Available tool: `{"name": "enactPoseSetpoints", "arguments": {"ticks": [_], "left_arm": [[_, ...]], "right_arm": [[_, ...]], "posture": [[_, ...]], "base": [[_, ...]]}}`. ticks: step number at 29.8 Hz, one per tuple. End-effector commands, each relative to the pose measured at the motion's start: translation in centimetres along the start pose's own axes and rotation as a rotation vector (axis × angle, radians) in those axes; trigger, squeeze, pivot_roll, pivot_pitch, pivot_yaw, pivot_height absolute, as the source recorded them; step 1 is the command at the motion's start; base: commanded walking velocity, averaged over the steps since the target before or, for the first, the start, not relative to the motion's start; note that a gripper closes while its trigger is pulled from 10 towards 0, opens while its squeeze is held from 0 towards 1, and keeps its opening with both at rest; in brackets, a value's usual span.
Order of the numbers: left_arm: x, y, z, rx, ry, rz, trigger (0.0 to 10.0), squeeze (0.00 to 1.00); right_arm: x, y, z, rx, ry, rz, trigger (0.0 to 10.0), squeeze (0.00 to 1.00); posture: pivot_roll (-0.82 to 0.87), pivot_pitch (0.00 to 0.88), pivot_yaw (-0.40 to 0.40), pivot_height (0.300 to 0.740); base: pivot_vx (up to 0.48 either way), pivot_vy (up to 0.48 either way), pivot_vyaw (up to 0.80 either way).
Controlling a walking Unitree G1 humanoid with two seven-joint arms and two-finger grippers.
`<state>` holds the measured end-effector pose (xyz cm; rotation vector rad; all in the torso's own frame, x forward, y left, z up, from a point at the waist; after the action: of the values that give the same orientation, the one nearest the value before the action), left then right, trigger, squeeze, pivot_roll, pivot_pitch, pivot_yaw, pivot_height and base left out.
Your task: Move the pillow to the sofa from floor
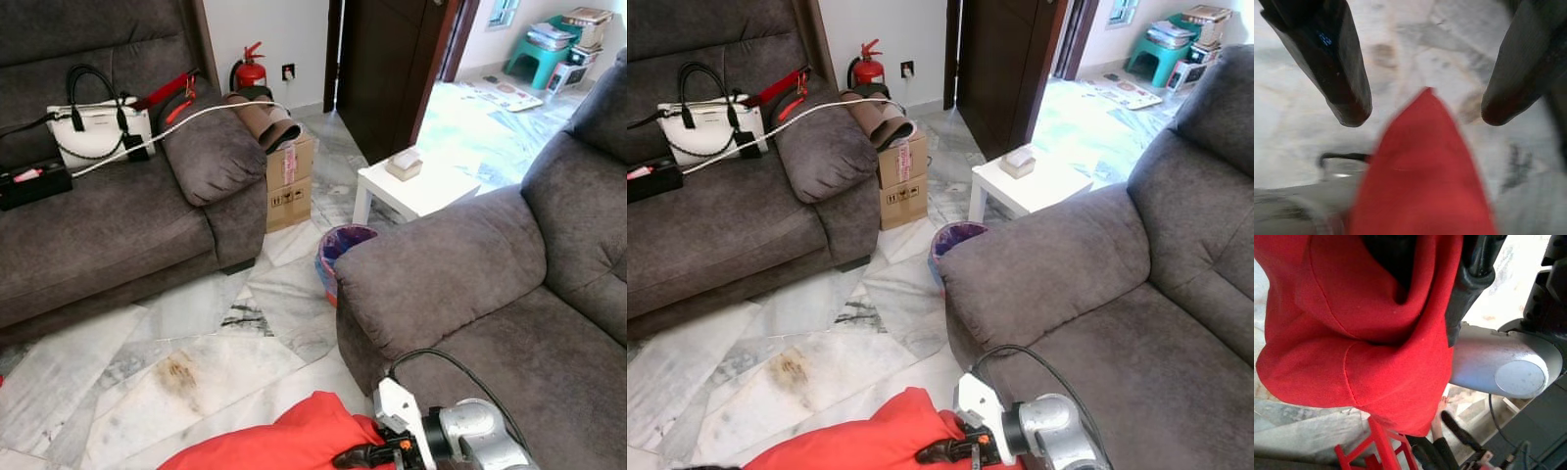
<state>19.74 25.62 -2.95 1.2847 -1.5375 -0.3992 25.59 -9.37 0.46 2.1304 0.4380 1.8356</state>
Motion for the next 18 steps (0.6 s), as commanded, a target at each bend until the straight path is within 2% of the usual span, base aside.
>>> {"name": "enactPoseSetpoints", "arguments": {"ticks": [1,4,6,11,12,18], "left_arm": [[-0.4,0.0,-0.7,0.072,0.000,-0.006,10.0,0.00],[0.3,-0.2,-1.2,0.106,0.039,0.038,10.0,0.00],[1.2,-0.7,-0.4,0.071,0.081,0.093,10.0,0.00],[1.6,-1.3,0.9,-0.003,0.099,0.106,10.0,0.00],[1.9,-1.4,1.3,-0.027,0.125,0.122,10.0,0.00],[2.0,-1.2,2.1,-0.095,0.188,0.142,10.0,0.00]], "right_arm": [[1.7,0.0,0.1,0.018,0.054,0.068,10.0,0.00],[1.5,0.0,0.0,0.021,0.051,0.066,10.0,0.00],[1.6,-0.1,-0.2,0.028,0.052,0.066,10.0,0.00],[2.0,-0.3,-0.3,0.034,0.069,0.067,10.0,0.00],[2.4,-0.3,-0.2,0.034,0.078,0.076,10.0,0.00],[2.8,-0.1,-0.3,0.044,0.097,0.077,10.0,0.00]], "posture": [[0.26,0.124,-0.033,0.740],[0.26,0.126,-0.033,0.740],[0.26,0.126,-0.036,0.740],[0.25,0.121,-0.035,0.740],[0.24,0.119,-0.036,0.740],[0.24,0.113,-0.041,0.740]], "base": [[0.000,0.000,0.00],[0.000,0.000,0.00],[0.000,0.000,0.00],[0.000,0.000,0.00],[0.000,0.000,0.00],[0.000,0.000,0.00]]}}
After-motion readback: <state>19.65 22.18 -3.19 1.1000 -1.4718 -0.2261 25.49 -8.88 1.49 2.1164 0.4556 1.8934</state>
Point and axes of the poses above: a point about 5 cm out from each wrist's last joint towards the gripper, its own y axis pointing back from the gripper into the wrist, its own x axis along the axis of the wrist's last joint, z = x × y, the point moved 5 cm from there along -y, pointing out of the wrist towards the gripper, and after that the axes turned 10 degrees about y, right-handed, at the moved point
